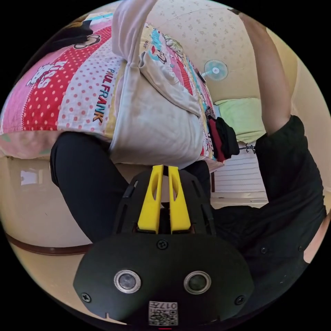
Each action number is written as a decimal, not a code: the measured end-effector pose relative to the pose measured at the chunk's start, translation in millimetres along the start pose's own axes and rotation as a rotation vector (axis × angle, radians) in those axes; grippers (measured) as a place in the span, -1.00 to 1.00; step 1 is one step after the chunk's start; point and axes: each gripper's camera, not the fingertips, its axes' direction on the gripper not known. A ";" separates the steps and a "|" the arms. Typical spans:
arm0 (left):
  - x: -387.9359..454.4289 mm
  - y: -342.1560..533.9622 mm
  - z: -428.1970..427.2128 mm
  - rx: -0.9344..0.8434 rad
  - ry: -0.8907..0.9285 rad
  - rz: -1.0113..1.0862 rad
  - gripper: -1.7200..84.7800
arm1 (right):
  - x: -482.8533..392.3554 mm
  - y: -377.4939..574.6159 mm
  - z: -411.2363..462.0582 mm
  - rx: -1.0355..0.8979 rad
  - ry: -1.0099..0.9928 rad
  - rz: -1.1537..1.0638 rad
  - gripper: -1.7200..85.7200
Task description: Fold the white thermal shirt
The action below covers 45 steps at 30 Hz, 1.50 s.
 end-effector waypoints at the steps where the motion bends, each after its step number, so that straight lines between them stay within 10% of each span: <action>1: 1.6 -2.0 2.8 -0.008 0.009 -0.001 -0.87 | 30.7 48.2 -22.8 0.049 -0.006 0.073 -0.89; 11: 8.6 -14.6 17.9 -0.032 0.018 0.001 -0.80 | 122.6 528.2 -76.9 -0.570 -0.095 0.953 -0.85; 17: 27.6 -70.3 -13.6 0.033 -0.105 0.051 -0.65 | 194.1 624.7 -178.2 -0.096 -0.285 1.403 -0.80; 24: 56.6 -193.4 -36.4 0.149 -0.258 0.161 -0.67 | 272.4 591.5 -158.4 -0.309 -0.214 1.260 -0.67; 30: -2.9 -240.0 36.6 0.031 -0.415 0.077 -0.73 | 260.9 602.0 -89.1 -0.590 -0.526 1.160 -0.80; 41: 13.3 -221.6 -33.1 0.108 -0.191 0.081 -0.92 | 300.1 482.0 -191.4 -0.508 0.300 0.588 -0.85; 45: -12.6 -208.1 10.2 0.052 -0.181 -0.011 -0.88 | 277.0 568.4 -140.1 -0.720 0.203 0.777 -0.85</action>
